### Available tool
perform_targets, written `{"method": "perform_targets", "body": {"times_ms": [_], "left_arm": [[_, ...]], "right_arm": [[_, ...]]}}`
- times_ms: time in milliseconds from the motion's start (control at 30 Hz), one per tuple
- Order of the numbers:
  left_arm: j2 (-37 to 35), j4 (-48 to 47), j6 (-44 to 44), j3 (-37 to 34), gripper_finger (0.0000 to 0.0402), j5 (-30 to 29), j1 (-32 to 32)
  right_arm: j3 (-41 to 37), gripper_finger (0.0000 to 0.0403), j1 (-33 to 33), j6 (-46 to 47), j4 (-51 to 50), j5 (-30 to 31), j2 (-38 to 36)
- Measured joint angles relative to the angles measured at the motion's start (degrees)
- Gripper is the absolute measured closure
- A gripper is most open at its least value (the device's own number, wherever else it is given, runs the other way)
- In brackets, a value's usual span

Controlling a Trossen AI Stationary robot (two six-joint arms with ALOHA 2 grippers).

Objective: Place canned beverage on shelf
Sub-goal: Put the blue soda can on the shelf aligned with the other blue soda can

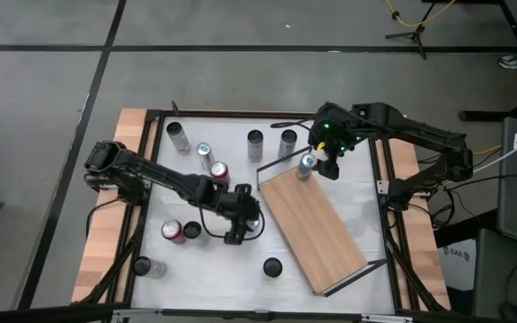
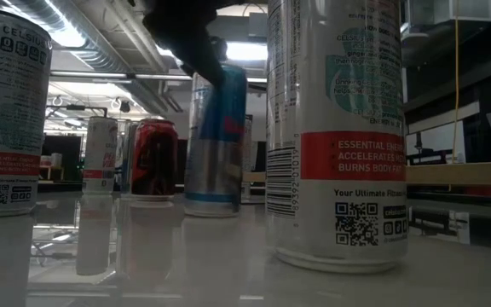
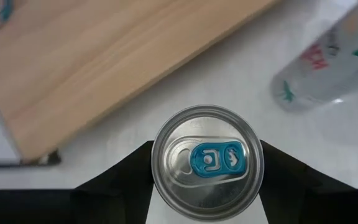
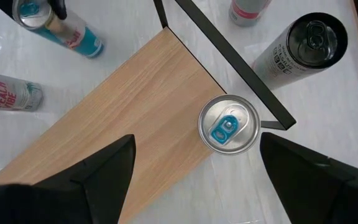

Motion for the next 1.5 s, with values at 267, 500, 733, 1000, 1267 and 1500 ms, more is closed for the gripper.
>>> {"method": "perform_targets", "body": {"times_ms": [267,500,733,1000,1267,1500], "left_arm": [[0.00,0.58,15.95,0.00,0.0186,7.22,4.09],[0.00,0.42,32.63,0.00,0.0183,7.61,4.73],[-0.04,-4.04,36.19,0.02,0.0175,17.32,4.61],[-0.04,-4.76,36.04,0.02,0.0174,19.32,4.40],[-0.04,-4.76,35.94,0.02,0.0173,19.11,4.40],[-0.07,-4.50,34.41,0.02,0.0156,17.29,4.36]], "right_arm": [[0.00,0.0068,-0.02,0.01,-0.04,-0.02,0.00],[0.02,0.0068,0.00,0.01,-0.07,-0.02,0.00],[0.01,0.0068,-0.01,0.02,-0.07,-0.02,0.00],[0.00,0.0068,-0.02,0.02,-0.07,-0.03,0.00],[0.00,0.0068,-0.02,0.02,-0.07,-0.04,0.00],[0.02,0.0068,-0.02,0.02,-0.07,-0.04,0.00]]}}
